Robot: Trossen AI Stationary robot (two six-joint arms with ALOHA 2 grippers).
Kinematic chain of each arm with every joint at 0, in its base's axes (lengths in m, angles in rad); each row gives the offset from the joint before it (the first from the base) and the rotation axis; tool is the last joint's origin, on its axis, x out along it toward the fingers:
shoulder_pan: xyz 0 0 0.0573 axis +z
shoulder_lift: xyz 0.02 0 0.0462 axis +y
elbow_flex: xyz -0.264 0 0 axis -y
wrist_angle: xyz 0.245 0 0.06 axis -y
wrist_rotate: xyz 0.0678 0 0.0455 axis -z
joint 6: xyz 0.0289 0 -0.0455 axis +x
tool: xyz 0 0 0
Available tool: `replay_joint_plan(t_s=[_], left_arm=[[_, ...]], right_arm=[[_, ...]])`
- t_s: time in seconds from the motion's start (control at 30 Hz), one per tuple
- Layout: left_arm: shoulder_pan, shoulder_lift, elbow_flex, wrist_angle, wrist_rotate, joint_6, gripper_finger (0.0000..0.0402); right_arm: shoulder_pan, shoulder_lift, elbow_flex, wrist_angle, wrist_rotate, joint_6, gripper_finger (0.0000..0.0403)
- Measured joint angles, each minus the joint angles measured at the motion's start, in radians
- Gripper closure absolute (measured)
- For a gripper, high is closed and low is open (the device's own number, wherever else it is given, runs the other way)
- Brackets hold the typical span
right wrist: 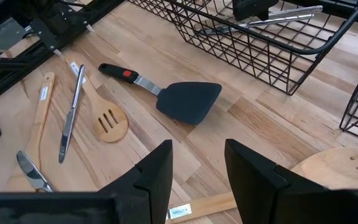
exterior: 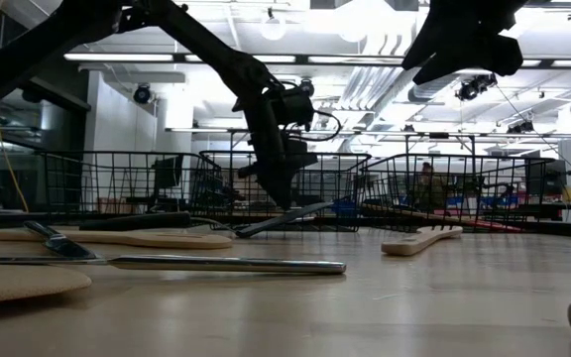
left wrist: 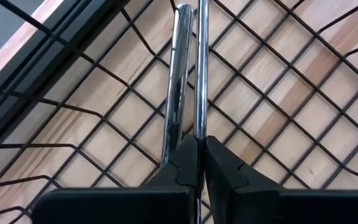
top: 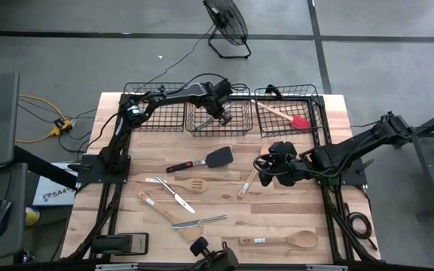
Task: Pick & Place Kitchen Items
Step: Put the silver table knife into the middle mesh basket
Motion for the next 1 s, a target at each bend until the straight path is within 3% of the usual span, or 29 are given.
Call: replay_joint_plan(t_s=[0.67,1.0], left_arm=[[0.0,0.0,0.0,-0.006,-0.008,-0.018,0.0391],[0.0,0.0,0.0,-0.012,-0.009,0.0,0.0326]], right_arm=[[0.0,0.0,0.0,0.007,-0.001,0.0,0.0265],[0.0,0.0,0.0,0.007,-0.002,-0.003,0.0265]])
